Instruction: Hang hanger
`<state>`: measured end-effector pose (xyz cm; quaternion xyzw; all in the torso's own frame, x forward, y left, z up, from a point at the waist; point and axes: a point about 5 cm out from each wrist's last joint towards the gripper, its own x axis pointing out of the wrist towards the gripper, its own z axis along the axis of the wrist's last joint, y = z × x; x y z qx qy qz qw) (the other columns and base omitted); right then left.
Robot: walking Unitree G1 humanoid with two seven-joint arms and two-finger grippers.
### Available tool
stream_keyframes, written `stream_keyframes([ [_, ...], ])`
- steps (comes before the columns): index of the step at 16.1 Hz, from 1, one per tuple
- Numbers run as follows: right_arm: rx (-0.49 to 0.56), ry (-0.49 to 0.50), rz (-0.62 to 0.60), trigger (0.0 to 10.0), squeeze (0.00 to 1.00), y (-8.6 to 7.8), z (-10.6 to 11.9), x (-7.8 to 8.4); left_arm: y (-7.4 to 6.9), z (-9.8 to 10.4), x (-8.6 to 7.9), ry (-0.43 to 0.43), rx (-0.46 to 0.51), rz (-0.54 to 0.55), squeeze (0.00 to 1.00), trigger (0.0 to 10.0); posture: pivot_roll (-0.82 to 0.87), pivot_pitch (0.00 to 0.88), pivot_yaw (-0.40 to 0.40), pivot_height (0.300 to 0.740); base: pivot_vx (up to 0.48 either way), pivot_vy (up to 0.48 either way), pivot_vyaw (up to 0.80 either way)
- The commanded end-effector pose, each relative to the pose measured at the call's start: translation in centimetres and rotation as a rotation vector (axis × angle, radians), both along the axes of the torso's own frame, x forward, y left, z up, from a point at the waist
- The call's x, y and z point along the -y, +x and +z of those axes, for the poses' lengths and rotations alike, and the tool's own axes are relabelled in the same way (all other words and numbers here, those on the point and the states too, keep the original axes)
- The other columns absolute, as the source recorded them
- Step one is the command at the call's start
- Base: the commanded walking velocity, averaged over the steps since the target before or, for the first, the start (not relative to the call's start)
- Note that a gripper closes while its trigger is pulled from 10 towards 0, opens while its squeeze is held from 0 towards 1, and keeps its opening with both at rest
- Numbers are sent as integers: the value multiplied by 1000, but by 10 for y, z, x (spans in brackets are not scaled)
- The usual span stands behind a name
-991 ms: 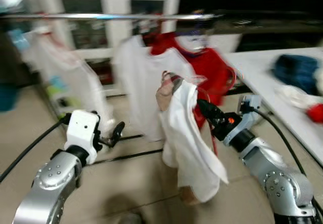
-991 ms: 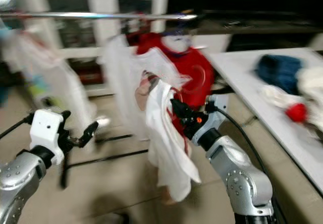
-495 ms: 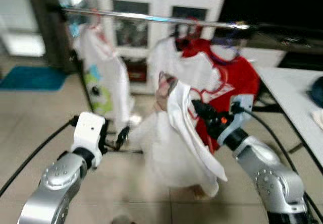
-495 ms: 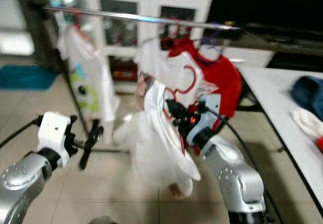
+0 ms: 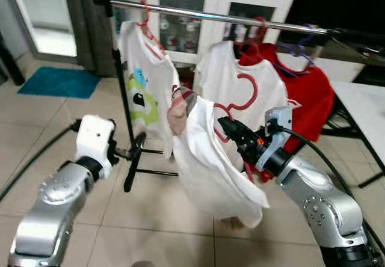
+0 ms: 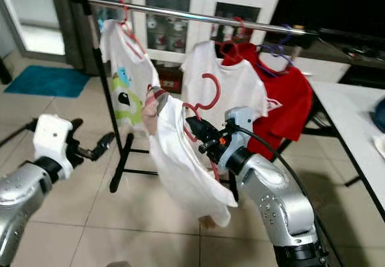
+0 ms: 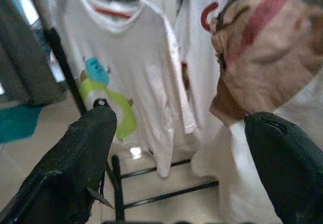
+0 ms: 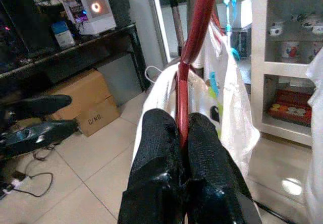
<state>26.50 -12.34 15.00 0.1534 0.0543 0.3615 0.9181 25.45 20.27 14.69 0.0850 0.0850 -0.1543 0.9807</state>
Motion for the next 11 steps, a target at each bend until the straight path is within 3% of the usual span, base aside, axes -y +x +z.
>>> stream_keyframes([
  [1,48,42,82,10000,0,-1,18,-1,6,0,-4,-45,-9,-25,1000,10000,23,0,-82,740,0,0,0],
  [3,46,78,156,10000,0,-4,23,-2,9,-2,0,-117,-33,-92,1000,10000,20,0,-83,740,0,0,0],
  [4,42,109,223,10000,0,-8,27,-3,10,-5,6,-160,-72,-179,4,10000,15,0,-82,740,0,0,0],
  [6,45,138,314,10000,0,-15,33,-3,15,-10,12,-216,-97,-260,0,10000,8,0,-80,740,0,0,0],
  [7,46,151,341,10000,0,-17,35,-4,19,-11,11,-215,-89,-257,0,8863,3,0,-79,740,0,0,0],
  [9,38,170,378,10000,0,-22,37,-4,25,-11,10,-219,-72,-268,0,0,1,0,-78,740,0,0,0],
  [11,35,177,379,10000,0,-23,38,-3,27,-8,11,-231,-57,-284,0,0,-6,0,-72,740,0,0,0],
])
